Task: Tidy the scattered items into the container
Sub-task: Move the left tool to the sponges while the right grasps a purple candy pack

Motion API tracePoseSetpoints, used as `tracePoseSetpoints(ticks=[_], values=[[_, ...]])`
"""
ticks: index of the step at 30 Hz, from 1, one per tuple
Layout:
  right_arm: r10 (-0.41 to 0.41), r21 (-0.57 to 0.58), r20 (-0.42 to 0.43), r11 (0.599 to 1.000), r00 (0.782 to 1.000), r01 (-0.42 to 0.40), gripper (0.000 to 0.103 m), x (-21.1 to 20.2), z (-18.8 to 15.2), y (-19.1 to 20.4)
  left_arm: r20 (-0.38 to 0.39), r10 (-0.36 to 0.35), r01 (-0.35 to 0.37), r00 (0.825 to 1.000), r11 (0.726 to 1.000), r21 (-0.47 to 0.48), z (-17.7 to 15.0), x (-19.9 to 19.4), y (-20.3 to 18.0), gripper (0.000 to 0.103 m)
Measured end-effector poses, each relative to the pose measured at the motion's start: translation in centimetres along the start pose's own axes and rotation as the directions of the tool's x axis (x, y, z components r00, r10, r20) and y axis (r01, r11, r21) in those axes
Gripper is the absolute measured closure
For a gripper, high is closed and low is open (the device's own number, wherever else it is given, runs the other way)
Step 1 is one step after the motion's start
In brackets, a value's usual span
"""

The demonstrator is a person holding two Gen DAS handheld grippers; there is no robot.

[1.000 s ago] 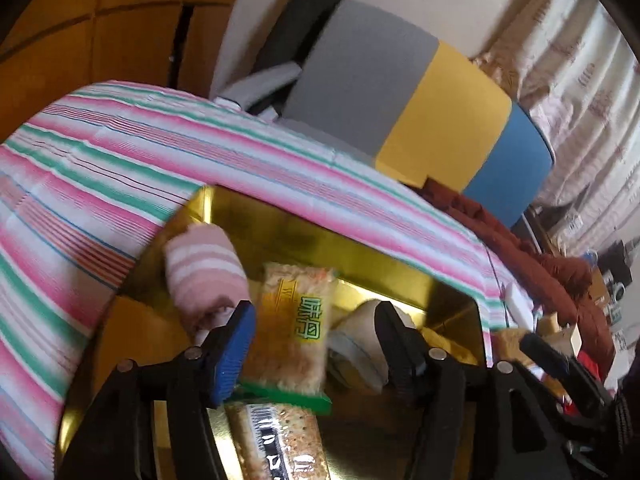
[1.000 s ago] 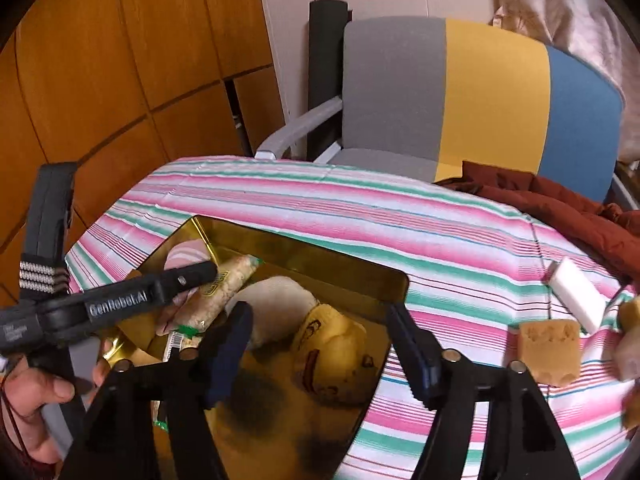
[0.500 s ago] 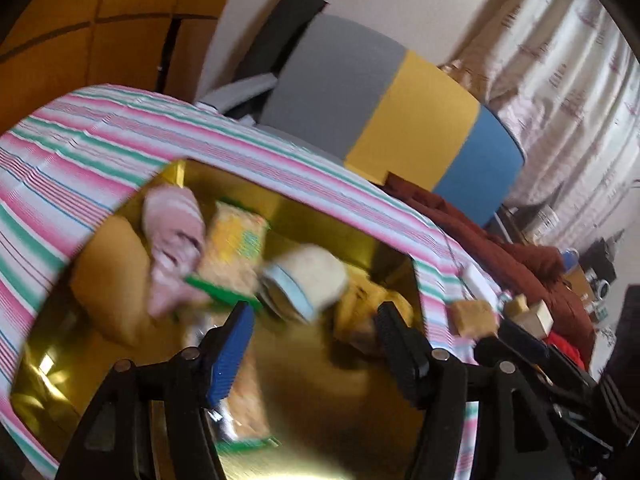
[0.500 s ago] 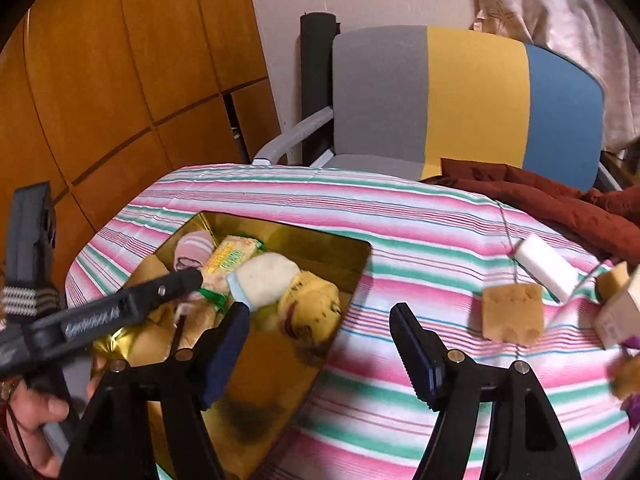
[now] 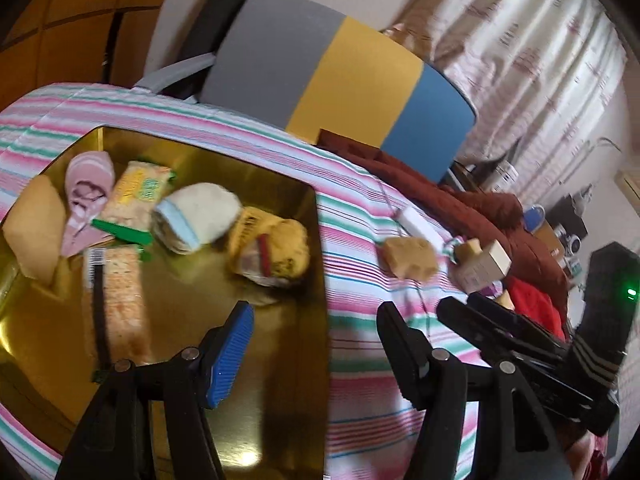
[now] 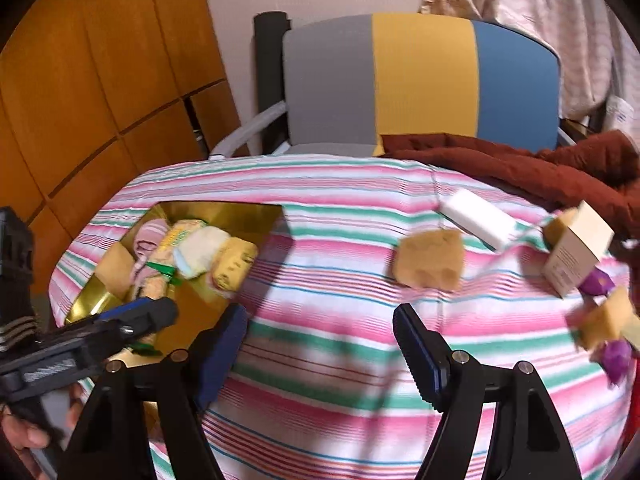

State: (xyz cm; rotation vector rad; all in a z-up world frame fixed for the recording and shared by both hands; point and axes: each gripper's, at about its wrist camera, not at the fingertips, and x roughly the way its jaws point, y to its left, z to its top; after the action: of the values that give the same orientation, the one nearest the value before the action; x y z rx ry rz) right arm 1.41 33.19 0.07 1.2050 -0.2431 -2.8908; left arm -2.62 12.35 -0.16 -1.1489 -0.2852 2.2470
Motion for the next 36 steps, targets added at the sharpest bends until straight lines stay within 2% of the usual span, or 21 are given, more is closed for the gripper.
tracePoseSetpoints(ticks=[4, 7, 10, 14, 17, 19, 21, 24, 25, 28, 30, 31, 36], values=[[-0.069, 0.029, -0.052, 0.997, 0.996, 0.071, 0.025, 0.3, -1.0, -3.1, -0.013, 0.000, 0.002, 1.000, 0.991, 0.132, -1.0, 0.5, -3.1, 0.038], [-0.104, 0.077, -0.085, 0.991, 0.991, 0.110, 0.025, 0.2, -1.7, -5.8, -0.032, -0.033, 0.039, 0.999, 0.980, 0.194, -1.9, 0.7, -5.2, 0.038], [-0.152, 0.136, -0.125, 0.976, 0.980, 0.168, 0.025, -0.1, -2.8, -9.1, -0.065, -0.068, 0.081, 0.996, 0.969, 0.231, -3.0, 1.3, -7.0, 0.038], [-0.224, 0.204, -0.194, 0.943, 0.955, 0.263, 0.025, -0.6, -3.8, -13.8, -0.124, -0.086, 0.115, 0.988, 0.964, 0.242, -4.4, 2.7, -8.8, 0.038], [-0.289, 0.290, -0.219, 0.893, 0.932, 0.345, 0.025, -1.7, -4.2, -18.1, -0.157, -0.095, 0.132, 0.983, 0.960, 0.248, -5.3, 3.5, -9.6, 0.038], [-0.326, 0.369, -0.233, 0.842, 0.916, 0.394, 0.025, -2.5, -4.6, -21.2, -0.167, -0.092, 0.134, 0.982, 0.956, 0.260, -5.8, 3.6, -10.1, 0.038], [-0.384, 0.433, -0.250, 0.776, 0.889, 0.458, 0.024, -3.5, -5.1, -24.3, -0.172, -0.087, 0.132, 0.981, 0.955, 0.266, -6.0, 3.9, -10.5, 0.038], [-0.438, 0.460, -0.289, 0.716, 0.851, 0.525, 0.024, -3.8, -5.3, -27.4, -0.181, -0.074, 0.120, 0.981, 0.957, 0.263, -5.9, 4.4, -10.6, 0.038], [-0.441, 0.465, -0.297, 0.708, 0.847, 0.532, 0.024, -3.7, -5.3, -28.1, -0.181, -0.072, 0.118, 0.981, 0.959, 0.258, -5.9, 4.6, -10.6, 0.038], [-0.407, 0.515, -0.297, 0.693, 0.864, 0.504, 0.025, -3.2, -5.7, -29.9, -0.181, -0.061, 0.105, 0.982, 0.965, 0.241, -5.6, 5.1, -10.4, 0.038], [-0.377, 0.540, -0.301, 0.690, 0.876, 0.482, 0.030, -2.6, -5.9, -30.9, -0.184, -0.053, 0.095, 0.982, 0.968, 0.230, -5.3, 5.5, -10.3, 0.038], [-0.370, 0.542, -0.303, 0.691, 0.878, 0.478, 0.035, -2.4, -5.9, -31.1, -0.186, -0.048, 0.090, 0.981, 0.970, 0.227, -5.1, 5.7, -10.3, 0.038], [-0.339, 0.562, -0.311, 0.687, 0.888, 0.460, 0.041, -1.5, -6.1, -31.9, -0.187, -0.040, 0.080, 0.982, 0.974, 0.213, -4.1, 7.2, -10.6, 0.038]])
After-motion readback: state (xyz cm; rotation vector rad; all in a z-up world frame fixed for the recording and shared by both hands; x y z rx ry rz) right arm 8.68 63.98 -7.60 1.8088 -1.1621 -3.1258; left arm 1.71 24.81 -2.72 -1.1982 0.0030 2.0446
